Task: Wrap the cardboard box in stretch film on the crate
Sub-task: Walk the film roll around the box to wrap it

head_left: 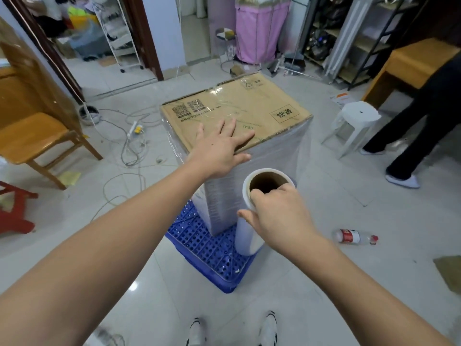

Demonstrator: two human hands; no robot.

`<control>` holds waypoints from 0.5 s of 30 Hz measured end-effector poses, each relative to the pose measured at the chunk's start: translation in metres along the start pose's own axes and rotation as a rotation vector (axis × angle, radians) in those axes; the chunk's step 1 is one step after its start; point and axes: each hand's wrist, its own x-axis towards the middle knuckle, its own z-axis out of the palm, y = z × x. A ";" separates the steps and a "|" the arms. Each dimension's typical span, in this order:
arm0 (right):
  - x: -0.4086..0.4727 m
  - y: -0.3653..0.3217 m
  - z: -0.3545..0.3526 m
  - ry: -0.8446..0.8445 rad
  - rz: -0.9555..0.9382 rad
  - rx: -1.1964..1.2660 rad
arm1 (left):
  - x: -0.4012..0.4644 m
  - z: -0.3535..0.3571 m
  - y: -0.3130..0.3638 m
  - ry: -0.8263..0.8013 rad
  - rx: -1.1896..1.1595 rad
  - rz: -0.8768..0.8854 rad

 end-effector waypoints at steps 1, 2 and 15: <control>-0.001 -0.006 -0.001 -0.042 0.059 0.043 | 0.000 0.001 0.000 0.001 -0.005 0.007; -0.001 -0.012 -0.002 -0.099 0.107 0.081 | 0.001 0.002 -0.001 0.006 -0.005 0.012; 0.010 -0.063 0.003 -0.111 0.240 -0.143 | -0.003 0.004 -0.002 0.038 -0.052 0.047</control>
